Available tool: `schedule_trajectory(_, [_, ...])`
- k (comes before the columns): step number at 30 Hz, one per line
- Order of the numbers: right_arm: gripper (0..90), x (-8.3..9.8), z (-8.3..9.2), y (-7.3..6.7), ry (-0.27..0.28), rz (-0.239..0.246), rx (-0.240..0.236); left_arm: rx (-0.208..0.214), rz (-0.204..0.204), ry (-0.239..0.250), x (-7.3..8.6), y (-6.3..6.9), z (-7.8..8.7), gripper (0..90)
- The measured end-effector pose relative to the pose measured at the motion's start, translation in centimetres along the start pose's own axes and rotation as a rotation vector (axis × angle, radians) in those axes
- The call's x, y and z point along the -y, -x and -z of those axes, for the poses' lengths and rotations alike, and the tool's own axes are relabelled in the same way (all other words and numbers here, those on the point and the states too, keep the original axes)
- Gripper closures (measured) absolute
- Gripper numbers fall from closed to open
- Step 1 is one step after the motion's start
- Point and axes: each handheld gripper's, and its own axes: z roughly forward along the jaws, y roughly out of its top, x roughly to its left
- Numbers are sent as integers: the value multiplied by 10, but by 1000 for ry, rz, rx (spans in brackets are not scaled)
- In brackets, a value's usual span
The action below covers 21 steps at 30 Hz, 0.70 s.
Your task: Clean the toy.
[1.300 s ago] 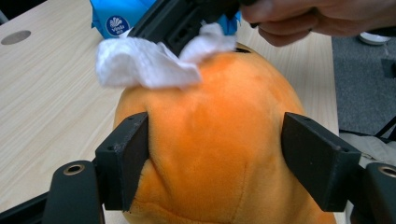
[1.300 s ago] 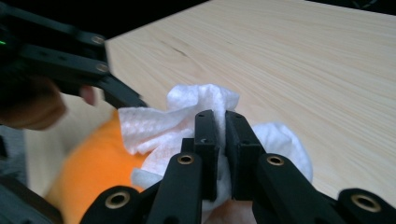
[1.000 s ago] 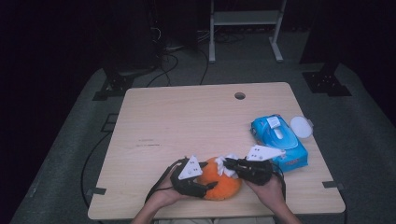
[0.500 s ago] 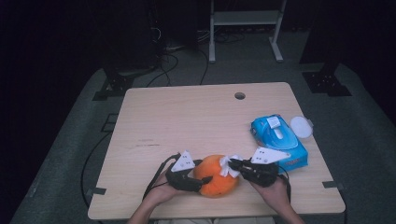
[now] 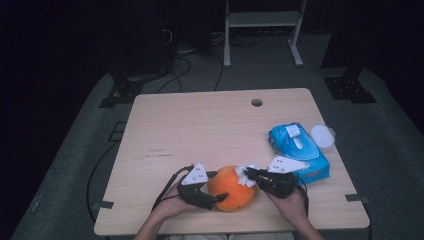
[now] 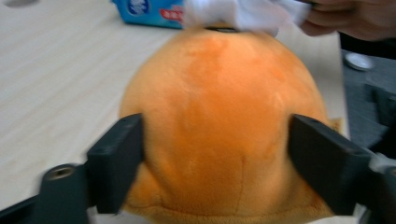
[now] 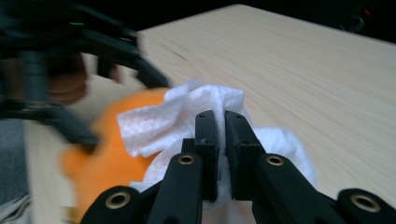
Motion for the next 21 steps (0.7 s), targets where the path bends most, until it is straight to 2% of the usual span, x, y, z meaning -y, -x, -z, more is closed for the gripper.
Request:
schedule_trajectory(1, [832,-3,-2,-8,8,23,-25,-12,6,17,-1,1,-1,262])
schedule_trajectory(2, [832,-5,-4,-16,15,43,-57,-25,7,19,-3,2,-3,277])
schedule_trajectory(3, [831,-7,-7,-24,11,74,-70,-33,0,17,-5,3,-3,278])
schedule_trajectory(4, [831,-9,-11,-30,-1,112,-62,-37,-2,15,-5,3,-3,276])
schedule_trajectory(5, [832,-9,-14,-32,-12,125,-49,-32,2,22,-6,3,-2,265])
schedule_trajectory(7, [834,-8,-15,-23,-13,80,-45,-7,25,47,-6,0,4,217])
schedule_trajectory(9, [834,-6,-12,-12,-8,46,-19,30,38,59,-8,-1,8,177])
schedule_trajectory(11, [834,-6,-11,-5,-3,10,-9,28,24,47,-8,2,6,169])
schedule_trajectory(13, [834,-6,-11,-3,-5,2,2,13,13,22,-7,4,0,171])
schedule_trajectory(16, [833,-8,-13,-12,-6,19,-1,-16,-6,16,-5,5,-4,204])
schedule_trajectory(18, [834,-11,-17,-22,-4,43,-29,-19,-20,16,-4,6,-5,215])
schedule_trajectory(19, [834,-12,-19,-27,-10,40,-47,-20,-15,14,-4,6,-7,216])
schedule_trajectory(21, [833,-13,-29,-37,-30,81,-63,-22,-12,8,-2,5,-7,215])
